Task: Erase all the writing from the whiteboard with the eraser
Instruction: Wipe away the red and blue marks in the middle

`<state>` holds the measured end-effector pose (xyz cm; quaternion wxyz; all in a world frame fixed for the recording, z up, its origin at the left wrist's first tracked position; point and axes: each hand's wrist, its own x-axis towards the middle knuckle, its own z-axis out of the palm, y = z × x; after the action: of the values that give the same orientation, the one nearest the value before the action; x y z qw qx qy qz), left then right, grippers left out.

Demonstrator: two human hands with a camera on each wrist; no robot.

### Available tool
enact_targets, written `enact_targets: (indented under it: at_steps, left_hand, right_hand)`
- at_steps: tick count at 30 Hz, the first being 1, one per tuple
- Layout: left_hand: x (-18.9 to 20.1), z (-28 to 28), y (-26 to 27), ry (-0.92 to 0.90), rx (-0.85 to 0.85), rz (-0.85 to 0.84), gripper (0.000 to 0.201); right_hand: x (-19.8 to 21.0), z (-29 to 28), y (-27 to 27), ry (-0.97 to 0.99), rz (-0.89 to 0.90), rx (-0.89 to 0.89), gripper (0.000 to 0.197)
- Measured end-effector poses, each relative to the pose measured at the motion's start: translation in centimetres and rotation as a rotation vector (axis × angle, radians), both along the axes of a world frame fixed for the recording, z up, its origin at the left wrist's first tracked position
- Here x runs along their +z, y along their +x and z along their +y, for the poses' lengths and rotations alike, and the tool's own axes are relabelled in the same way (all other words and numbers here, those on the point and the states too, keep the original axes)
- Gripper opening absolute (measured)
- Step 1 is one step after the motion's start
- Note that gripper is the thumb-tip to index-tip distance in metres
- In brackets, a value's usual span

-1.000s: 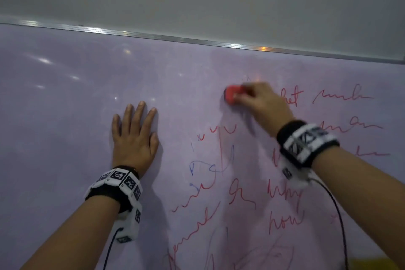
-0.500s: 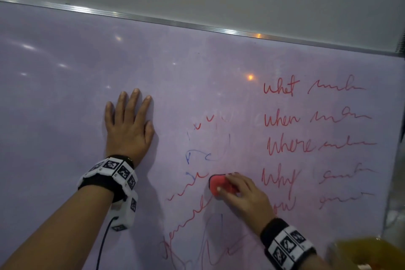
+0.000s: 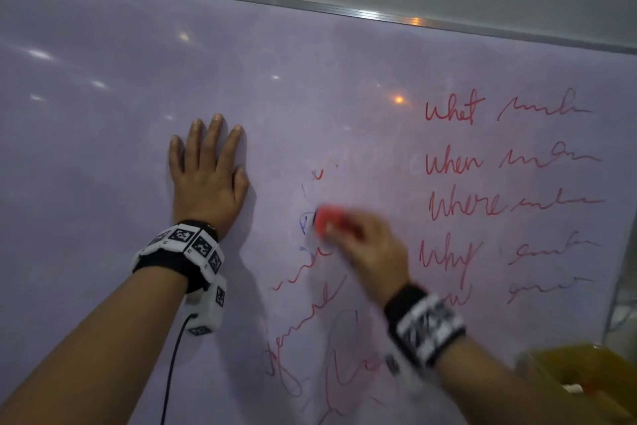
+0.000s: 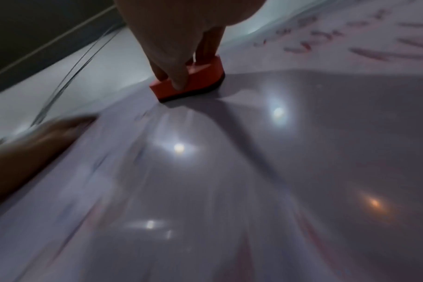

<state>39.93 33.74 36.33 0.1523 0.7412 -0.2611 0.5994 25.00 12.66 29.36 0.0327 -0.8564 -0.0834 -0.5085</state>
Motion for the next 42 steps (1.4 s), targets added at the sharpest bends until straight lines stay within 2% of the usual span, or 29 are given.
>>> enact_targets:
  at_steps: [1, 2, 3, 4, 5, 7, 11, 12, 14, 16, 17, 19, 21, 23, 25, 27, 30, 33, 34, 36, 37, 39, 40, 42]
  left_hand:
    - [0.0, 0.0, 0.1, -0.001, 0.002, -0.005, 0.054]
    - [-0.1, 0.1, 0.1, -0.005, 0.003, -0.007, 0.054]
    - [0.0, 0.1, 0.1, -0.007, 0.003, -0.007, 0.054]
    - [0.0, 0.1, 0.1, -0.008, 0.002, -0.008, 0.054]
    - [0.0, 0.0, 0.1, -0.004, 0.001, -0.007, 0.055]
    - [0.0, 0.0, 0.0, 0.003, 0.004, -0.002, 0.055]
    - [-0.1, 0.1, 0.0, 0.007, 0.031, 0.0, 0.055]
    - [-0.1, 0.1, 0.0, 0.006, 0.031, -0.003, 0.055]
    - [0.0, 0.1, 0.0, 0.004, 0.028, -0.005, 0.055]
    - [0.0, 0.2, 0.0, 0.009, 0.027, 0.006, 0.055]
    - [0.0, 0.2, -0.1, 0.009, 0.025, 0.008, 0.055]
    - [0.0, 0.2, -0.1, 0.011, 0.018, 0.015, 0.055]
    - [0.0, 0.2, -0.2, 0.012, 0.015, 0.024, 0.055]
    - [0.0, 0.2, -0.3, 0.014, 0.019, 0.033, 0.055]
    - [0.0, 0.3, -0.4, 0.018, 0.021, 0.043, 0.056]
    - [0.0, 0.3, -0.4, 0.022, 0.026, 0.052, 0.056]
    - [0.2, 0.3, -0.6, 0.022, 0.038, 0.048, 0.056]
    - [0.3, 0.3, -0.9, 0.028, 0.033, 0.067, 0.056]
    - [0.3, 0.3, -0.9, 0.03, 0.031, 0.071, 0.056]
    - [0.3, 0.3, -0.8, 0.032, 0.029, 0.068, 0.056]
    - [0.2, 0.2, -0.7, 0.029, 0.029, 0.061, 0.055]
    - [0.2, 0.3, -0.7, 0.023, 0.028, 0.054, 0.055]
    - [0.2, 0.2, -0.7, 0.022, 0.026, 0.057, 0.056]
    - [0.2, 0.3, -0.9, 0.019, 0.024, 0.068, 0.056]
  right_hand:
    - [-4.0, 0.4, -0.8, -0.128, 0.141, 0.073, 0.047]
    - [-7.2, 0.5, -1.3, -0.293, 0.182, 0.141, 0.054]
    - [-9.2, 0.1, -1.3, -0.471, 0.179, 0.149, 0.053]
    - [-9.4, -0.3, -1.2, -0.575, 0.144, 0.185, 0.044]
    - [-8.0, -0.6, -0.7, -0.622, 0.11, 0.215, 0.032]
    - [-3.1, -0.6, 0.4, -0.58, -0.017, 0.206, 0.014]
    - [8.1, -0.7, 3.1, -0.363, -0.308, 0.062, 0.016]
    - [9.7, -0.3, 3.7, -0.298, -0.343, 0.02, 0.017]
    - [10.3, 0.9, 4.5, -0.153, -0.38, -0.005, 0.023]
    - [7.2, 1.4, 4.9, -0.035, -0.352, -0.009, 0.025]
    - [4.4, 1.6, 4.6, 0.006, -0.214, -0.008, 0.026]
    - [-3.8, 2.2, 3.7, -0.148, 0.05, 0.084, 0.029]
    - [-10.7, 3.2, 1.9, -0.252, 0.233, 0.254, 0.018]
    - [-13.9, 2.8, 0.9, -0.448, 0.184, 0.285, 0.017]
    - [-12.5, 2.4, 1.5, -0.561, 0.095, 0.38, 0.022]
    - [-7.8, 2.3, 2.5, -0.548, -0.024, 0.337, 0.035]
    - [0.3, 2.4, 4.0, -0.243, -0.246, 0.129, 0.045]
    - [3.5, 3.8, 4.9, -0.067, -0.346, 0.031, 0.027]
    - [2.6, 4.2, 5.1, -0.034, -0.291, 0.017, 0.023]
    - [-2.2, 5.1, 4.9, 0.029, -0.036, 0.045, 0.027]
    - [-5.4, 5.3, 4.3, -0.065, 0.036, 0.096, 0.028]
    - [-12.2, 4.9, 2.9, -0.388, 0.123, 0.217, 0.034]
    - [-14.6, 4.4, 2.4, -0.541, 0.133, 0.223, 0.038]
    - [-16.2, 3.9, 2.2, -0.668, 0.103, 0.252, 0.039]
